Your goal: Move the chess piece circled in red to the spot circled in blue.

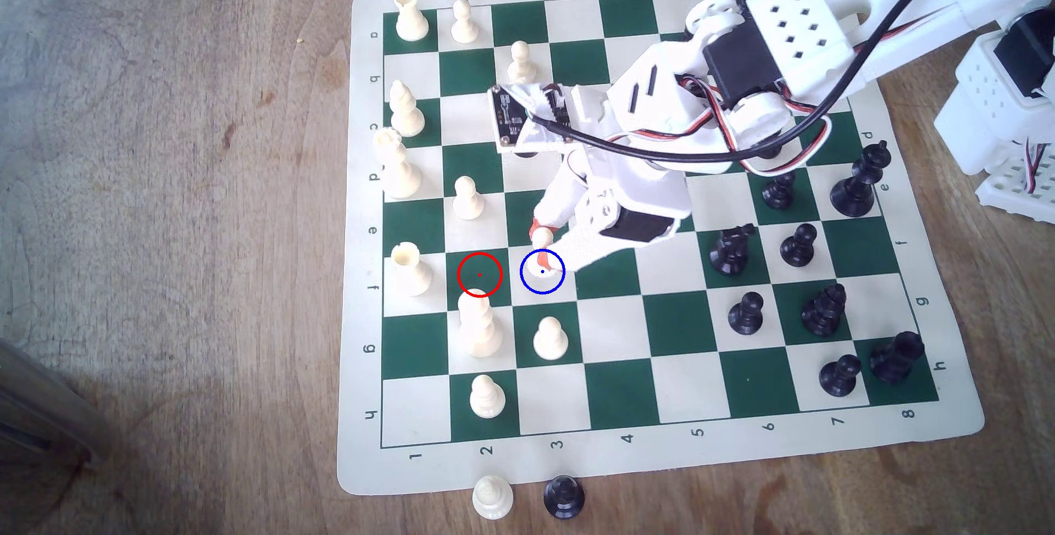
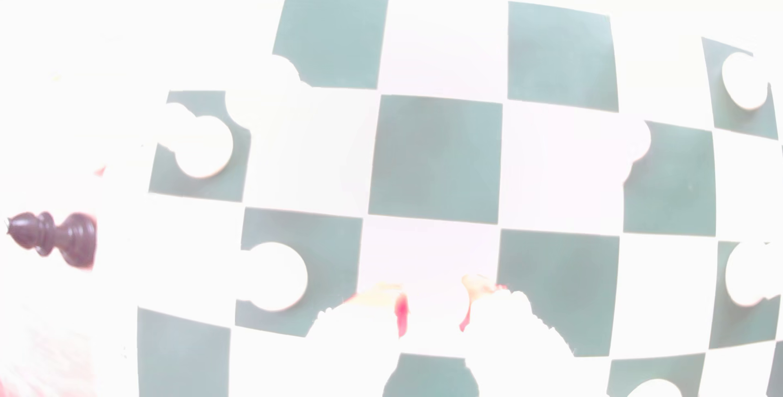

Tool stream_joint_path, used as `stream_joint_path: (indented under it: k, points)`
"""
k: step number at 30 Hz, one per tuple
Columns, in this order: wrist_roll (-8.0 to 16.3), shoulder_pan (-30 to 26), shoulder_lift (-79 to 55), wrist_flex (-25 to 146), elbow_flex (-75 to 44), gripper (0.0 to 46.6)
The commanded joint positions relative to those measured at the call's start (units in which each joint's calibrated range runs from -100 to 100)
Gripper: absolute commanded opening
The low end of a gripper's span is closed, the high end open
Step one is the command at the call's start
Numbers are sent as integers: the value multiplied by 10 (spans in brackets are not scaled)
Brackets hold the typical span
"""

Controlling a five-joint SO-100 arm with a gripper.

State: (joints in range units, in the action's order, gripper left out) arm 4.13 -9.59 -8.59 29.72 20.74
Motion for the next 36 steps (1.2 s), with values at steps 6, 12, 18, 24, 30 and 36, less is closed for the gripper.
stream_joint_path:
  k: [6, 12, 18, 24, 30, 36]
  points:
    - [0, -5, -2, -18, -13, 4]
    - [1, -5, -10, -24, -17, 15]
    - [2, 0, -18, -35, -17, 58]
    - [11, 2, -17, -31, -10, 185]
    - [8, 9, 4, 12, -10, 208]
    - [6, 10, 66, 53, 26, 199]
